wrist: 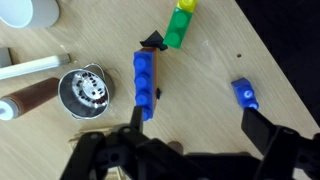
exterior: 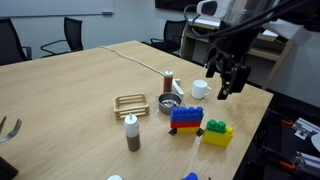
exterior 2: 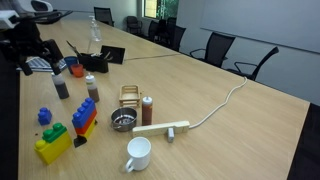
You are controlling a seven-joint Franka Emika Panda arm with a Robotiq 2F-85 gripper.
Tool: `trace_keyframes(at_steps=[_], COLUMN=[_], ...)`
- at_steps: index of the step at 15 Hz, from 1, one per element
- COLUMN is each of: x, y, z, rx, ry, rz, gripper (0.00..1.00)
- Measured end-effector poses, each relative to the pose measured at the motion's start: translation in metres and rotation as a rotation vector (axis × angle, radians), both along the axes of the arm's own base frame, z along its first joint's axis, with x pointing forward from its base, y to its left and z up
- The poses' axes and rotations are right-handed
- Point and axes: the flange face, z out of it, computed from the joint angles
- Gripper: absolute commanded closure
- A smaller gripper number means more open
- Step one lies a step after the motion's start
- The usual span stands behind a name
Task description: Put the blue building block on the right most stack of blocks
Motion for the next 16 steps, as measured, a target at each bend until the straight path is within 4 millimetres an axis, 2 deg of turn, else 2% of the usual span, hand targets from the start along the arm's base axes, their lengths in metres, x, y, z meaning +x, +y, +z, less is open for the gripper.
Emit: trace_keyframes(at_steps=[2,5,13,16], x=[-0.001,0.000,0.002,-0.006], y=[0.024,0.049,0.051,0.062], z=[-0.019,-0.029,-0.029,-0.046], rx=[0.017,0.056,0.058,0.057], ry=[-0.013,-0.024,-0.023,0.001], rz=[0.063,0.114,0.121,0.173], gripper=[0.00,0.00,0.00,0.00])
